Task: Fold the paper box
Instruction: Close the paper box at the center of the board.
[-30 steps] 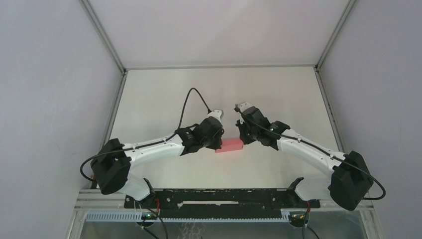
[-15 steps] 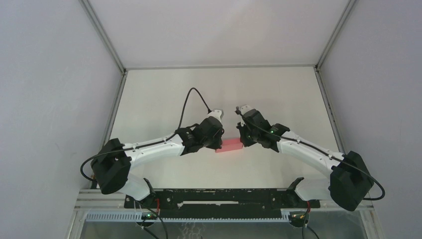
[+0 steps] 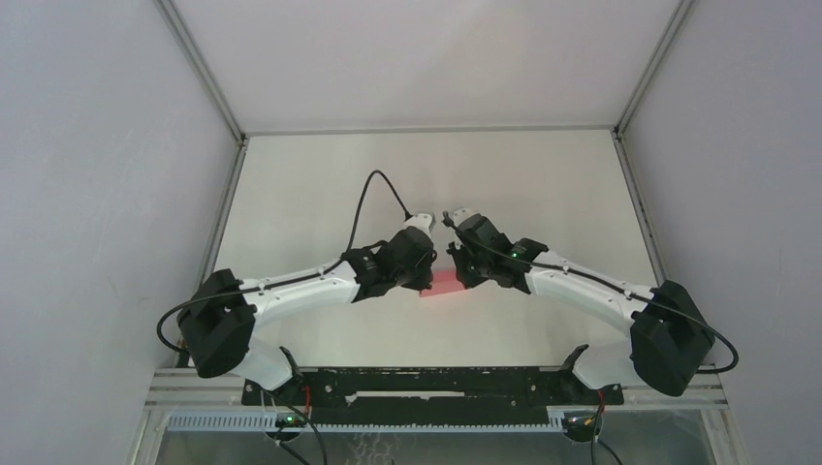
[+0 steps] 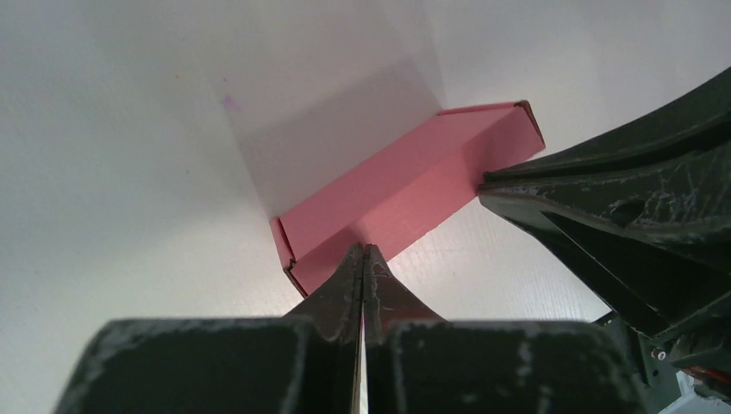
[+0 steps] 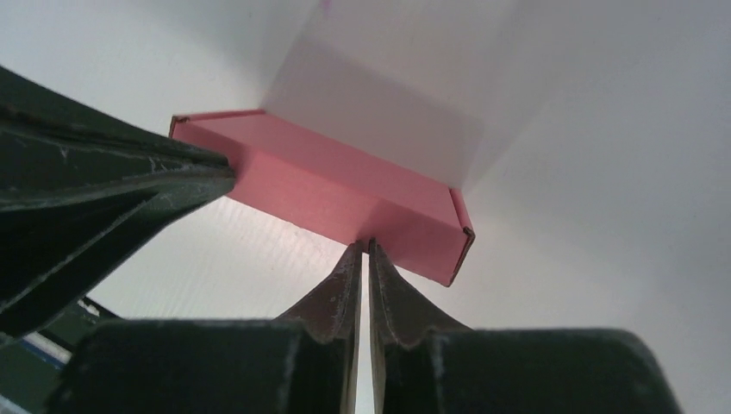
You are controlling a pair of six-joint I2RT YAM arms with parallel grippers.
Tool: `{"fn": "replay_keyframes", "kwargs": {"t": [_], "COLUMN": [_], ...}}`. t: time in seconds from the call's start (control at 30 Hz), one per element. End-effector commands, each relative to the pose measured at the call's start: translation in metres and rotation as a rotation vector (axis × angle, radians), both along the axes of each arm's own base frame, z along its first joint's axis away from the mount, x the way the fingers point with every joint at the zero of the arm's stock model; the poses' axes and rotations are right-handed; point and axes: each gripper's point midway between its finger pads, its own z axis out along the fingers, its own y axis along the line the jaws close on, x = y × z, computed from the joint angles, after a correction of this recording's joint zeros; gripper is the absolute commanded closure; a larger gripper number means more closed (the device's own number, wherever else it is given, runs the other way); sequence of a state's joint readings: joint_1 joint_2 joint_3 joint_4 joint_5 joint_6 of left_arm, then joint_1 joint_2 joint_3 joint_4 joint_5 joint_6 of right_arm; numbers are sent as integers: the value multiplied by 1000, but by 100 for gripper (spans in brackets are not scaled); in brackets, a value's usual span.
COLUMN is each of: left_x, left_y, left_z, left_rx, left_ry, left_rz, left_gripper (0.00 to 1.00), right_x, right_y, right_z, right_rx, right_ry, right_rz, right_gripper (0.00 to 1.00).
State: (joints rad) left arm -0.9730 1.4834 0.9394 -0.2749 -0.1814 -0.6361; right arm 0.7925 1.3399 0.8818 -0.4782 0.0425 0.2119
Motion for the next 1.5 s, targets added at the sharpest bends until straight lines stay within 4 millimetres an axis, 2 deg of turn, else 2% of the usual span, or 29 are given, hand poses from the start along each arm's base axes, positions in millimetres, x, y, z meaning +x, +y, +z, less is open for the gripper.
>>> {"fn": "replay_keyframes", "kwargs": {"t": [0.0, 0.07, 0.13, 0.43, 0.53, 0.77, 0.9, 1.0, 1.13, 1.33, 1.47], "left_x": [-11, -10, -8, 0, 4, 8, 10, 11, 12, 14, 15], "left_y": [20, 17, 15, 7, 5, 1, 0, -1, 4, 12, 14], "left_z": [-30, -29, -29, -26, -24, -20, -18, -14, -5, 13, 11], "left_rx": [142, 140, 140, 147, 149, 150, 153, 150, 152, 143, 149], "left_ry": [64, 58, 54, 23, 14, -2, -8, -14, -31, -65, -62], "left_rz": [-18, -25, -29, -48, -50, -57, -60, -62, -49, -32, -27], "left_gripper": [100, 100, 100, 100, 100, 100, 100, 99, 94, 90, 90], "right_x": [4, 3, 4, 18, 24, 30, 33, 29, 26, 27, 32], "right_y": [7, 4, 3, 1, -1, 1, 0, 0, -6, -8, -2], "right_z": [-9, -16, -13, 35, 43, 34, 17, 2, -8, -6, 15], "right_rx": [19, 15, 23, 122, 145, 128, 97, 93, 84, 101, 152], "right_ry": [16, 36, 26, -93, -107, -83, -54, 0, 31, 36, -24], "right_rz": [-26, -36, -41, -64, -73, -72, -77, -70, -87, -91, -79], "right_gripper": [87, 87, 88, 86, 85, 85, 85, 85, 85, 85, 83]}}
